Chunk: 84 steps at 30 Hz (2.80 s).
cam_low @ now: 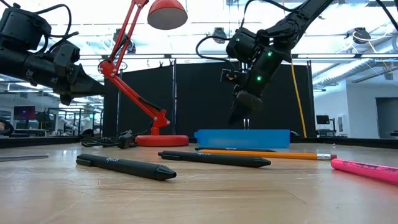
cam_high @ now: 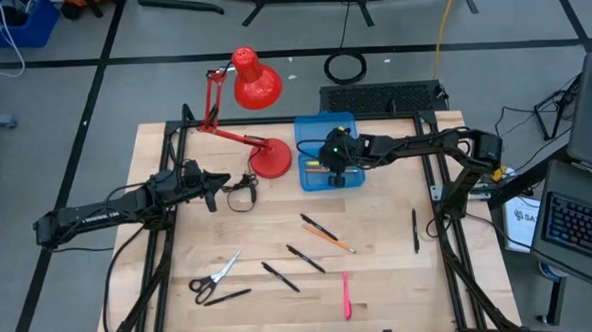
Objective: Pick & place school supplies into a supply box
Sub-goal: Put the orange pencil into the blue supply box
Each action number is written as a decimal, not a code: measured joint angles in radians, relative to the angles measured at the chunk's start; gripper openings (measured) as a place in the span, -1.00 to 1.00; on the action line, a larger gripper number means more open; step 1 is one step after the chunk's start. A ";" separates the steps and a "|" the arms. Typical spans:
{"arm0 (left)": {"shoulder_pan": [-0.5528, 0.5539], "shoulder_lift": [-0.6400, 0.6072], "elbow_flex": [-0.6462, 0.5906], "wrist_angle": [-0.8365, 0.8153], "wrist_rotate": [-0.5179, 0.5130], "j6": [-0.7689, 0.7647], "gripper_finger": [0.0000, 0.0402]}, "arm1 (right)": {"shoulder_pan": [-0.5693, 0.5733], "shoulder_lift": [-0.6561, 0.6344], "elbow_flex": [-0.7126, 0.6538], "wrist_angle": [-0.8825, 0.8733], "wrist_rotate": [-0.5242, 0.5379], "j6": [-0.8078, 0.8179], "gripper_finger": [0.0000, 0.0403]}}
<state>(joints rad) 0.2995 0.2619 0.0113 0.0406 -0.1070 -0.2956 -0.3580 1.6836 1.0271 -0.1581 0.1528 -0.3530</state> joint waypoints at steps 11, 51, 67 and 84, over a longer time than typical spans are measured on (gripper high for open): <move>0.000 0.000 0.000 0.000 0.000 0.000 -0.85 | 0.025 0.000 0.000 0.089 0.000 0.109 -0.58; 0.000 0.000 0.000 -0.009 -0.073 -0.001 -0.85 | 0.365 -0.039 -0.001 0.357 -0.102 0.346 -0.99; -0.001 0.000 0.000 -0.034 0.084 -0.140 -0.85 | 0.661 -0.039 0.000 0.092 0.162 0.715 -1.00; -0.001 0.136 -0.001 -0.032 0.062 -0.121 -0.85 | 0.732 -0.037 0.000 -0.140 -0.025 1.050 -1.00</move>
<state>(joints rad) 0.2989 0.3983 0.0105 0.0087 -0.0450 -0.4171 0.3743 1.6463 1.0267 -0.2983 0.1279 0.6967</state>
